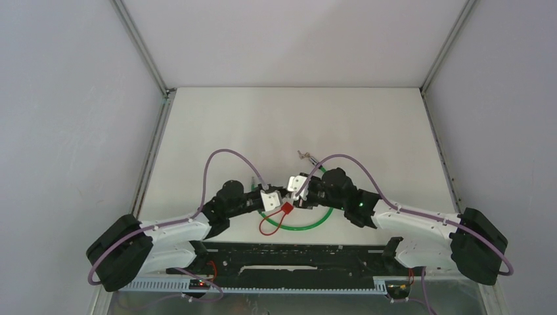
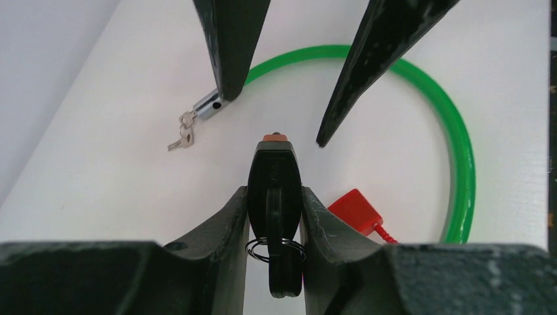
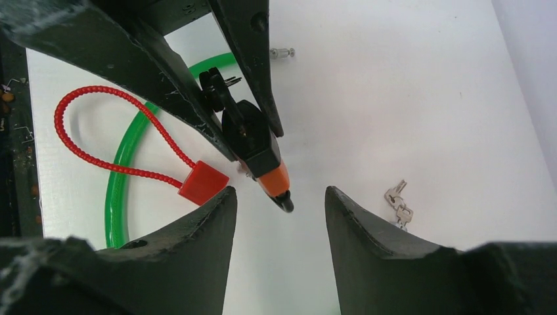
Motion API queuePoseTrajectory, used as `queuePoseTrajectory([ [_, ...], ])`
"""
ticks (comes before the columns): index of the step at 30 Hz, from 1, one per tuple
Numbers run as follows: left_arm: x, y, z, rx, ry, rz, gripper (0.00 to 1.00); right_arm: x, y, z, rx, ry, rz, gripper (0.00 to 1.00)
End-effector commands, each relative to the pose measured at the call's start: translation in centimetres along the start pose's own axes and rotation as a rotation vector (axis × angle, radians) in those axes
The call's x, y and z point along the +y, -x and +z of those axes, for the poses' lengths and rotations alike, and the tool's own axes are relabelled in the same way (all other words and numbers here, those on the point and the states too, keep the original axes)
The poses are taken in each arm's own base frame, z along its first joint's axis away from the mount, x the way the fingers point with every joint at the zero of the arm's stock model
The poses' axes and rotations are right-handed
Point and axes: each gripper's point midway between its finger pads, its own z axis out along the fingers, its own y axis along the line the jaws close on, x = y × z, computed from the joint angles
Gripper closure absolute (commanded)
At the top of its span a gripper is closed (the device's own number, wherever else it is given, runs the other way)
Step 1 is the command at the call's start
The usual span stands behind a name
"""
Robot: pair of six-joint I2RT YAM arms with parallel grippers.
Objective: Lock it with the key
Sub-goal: Pick up the lock from the center of the board.
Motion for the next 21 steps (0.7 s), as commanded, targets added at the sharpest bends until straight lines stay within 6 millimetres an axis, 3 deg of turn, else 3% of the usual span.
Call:
queuePoseTrajectory([
  [1,2.8,1.8,-0.3,-0.065,0.136,0.052,1.0,-1.7,2.6,-0.6,-0.071,-0.052,0.003,0.45],
  [9,4.7,3.0,-1.8,-0.164,0.279,0.018,1.0,-1.6,2.6,-0.7,-0.108,0.001,0.071,0.45],
  [17,8.4,4.5,-5.2,-0.342,0.582,-0.161,1.0,-5.3,3.2,-3.0,-0.353,-0.034,0.36,0.44],
  [21,7.9,5.9,-5.6,-0.44,0.56,-0.187,1.0,-6.1,3.0,-3.3,-0.445,-0.012,0.439,0.43],
])
